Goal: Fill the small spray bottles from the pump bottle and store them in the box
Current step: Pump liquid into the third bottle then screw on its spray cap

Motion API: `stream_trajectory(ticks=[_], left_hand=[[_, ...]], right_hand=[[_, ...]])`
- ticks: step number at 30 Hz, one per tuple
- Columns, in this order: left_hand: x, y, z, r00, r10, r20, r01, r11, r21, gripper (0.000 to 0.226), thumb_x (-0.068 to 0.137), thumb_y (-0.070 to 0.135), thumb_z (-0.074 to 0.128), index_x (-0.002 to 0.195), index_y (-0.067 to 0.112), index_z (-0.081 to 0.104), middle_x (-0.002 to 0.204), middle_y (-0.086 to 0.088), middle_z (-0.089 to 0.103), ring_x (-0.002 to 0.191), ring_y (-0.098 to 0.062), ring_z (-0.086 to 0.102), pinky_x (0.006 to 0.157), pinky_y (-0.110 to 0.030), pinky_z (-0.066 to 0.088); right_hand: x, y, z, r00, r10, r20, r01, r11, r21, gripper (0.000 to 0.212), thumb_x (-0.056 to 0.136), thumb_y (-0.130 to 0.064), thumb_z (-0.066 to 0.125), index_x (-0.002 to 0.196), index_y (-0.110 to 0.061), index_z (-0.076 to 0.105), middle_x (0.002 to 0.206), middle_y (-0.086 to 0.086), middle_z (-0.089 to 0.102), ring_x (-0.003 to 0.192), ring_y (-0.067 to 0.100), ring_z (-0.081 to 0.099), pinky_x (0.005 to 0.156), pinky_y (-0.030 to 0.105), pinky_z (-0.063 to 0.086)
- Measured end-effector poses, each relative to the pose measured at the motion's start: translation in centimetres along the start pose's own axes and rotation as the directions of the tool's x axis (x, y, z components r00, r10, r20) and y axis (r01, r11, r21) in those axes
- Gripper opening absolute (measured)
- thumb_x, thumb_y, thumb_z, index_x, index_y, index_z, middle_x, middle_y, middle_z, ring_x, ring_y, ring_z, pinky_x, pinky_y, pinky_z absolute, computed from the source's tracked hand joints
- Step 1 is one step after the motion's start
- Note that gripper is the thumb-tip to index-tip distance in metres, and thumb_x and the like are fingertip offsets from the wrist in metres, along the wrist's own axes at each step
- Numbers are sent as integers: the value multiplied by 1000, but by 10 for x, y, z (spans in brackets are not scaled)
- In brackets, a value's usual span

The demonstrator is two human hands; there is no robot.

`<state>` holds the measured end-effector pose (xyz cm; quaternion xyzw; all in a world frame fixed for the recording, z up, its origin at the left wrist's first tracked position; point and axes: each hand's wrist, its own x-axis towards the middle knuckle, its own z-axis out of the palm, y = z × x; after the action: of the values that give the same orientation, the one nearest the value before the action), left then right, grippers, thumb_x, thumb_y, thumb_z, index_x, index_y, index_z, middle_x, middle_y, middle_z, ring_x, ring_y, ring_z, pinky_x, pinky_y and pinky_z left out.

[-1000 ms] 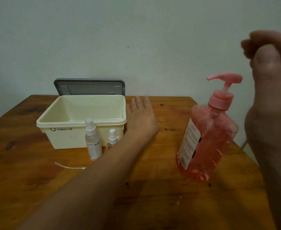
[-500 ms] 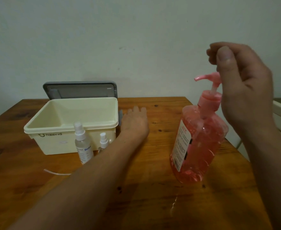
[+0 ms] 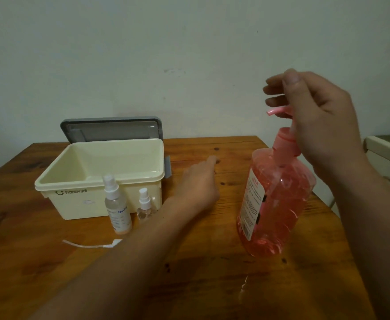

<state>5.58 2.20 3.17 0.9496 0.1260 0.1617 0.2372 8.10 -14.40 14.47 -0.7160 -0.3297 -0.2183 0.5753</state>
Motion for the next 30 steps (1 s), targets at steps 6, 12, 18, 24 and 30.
stream_trajectory(ticks=[6,12,18,24,30], left_hand=[[-18,-1,14,998,-31,53,44,963,-266,76,83,17,71,142,37,28,132,8,54,120,-17,51,97,-37,49],[-30,-6,25,976,-189,106,214,761,-612,58,82,22,74,131,29,45,125,8,57,111,-13,57,94,-37,53],[-38,-3,28,963,-224,148,264,699,-664,52,86,25,70,129,31,43,122,9,57,112,-12,56,94,-33,49],[-46,8,8,991,-130,38,115,653,-749,44,80,28,76,115,33,48,114,13,61,105,-5,59,87,-27,52],[-52,34,-31,990,7,-138,-109,652,-750,44,79,32,75,117,41,53,123,11,55,107,-1,55,67,0,44]], right_hand=[[0,-4,2,998,51,28,-53,996,74,30,104,-36,42,99,-24,69,99,-7,72,87,7,70,74,21,56],[3,-12,-1,969,226,97,-245,923,297,35,103,-35,44,95,-16,71,94,2,77,84,18,74,74,29,59],[7,-13,-6,955,259,142,-292,907,303,37,103,-38,43,96,-14,72,93,0,78,83,16,74,71,26,58],[18,-21,-12,954,206,216,-234,965,116,45,102,-48,37,102,-19,72,98,-4,76,88,12,73,74,24,56],[34,-25,-8,913,234,334,-260,965,33,58,101,-58,30,102,-20,73,99,-4,77,93,12,72,76,29,54]])
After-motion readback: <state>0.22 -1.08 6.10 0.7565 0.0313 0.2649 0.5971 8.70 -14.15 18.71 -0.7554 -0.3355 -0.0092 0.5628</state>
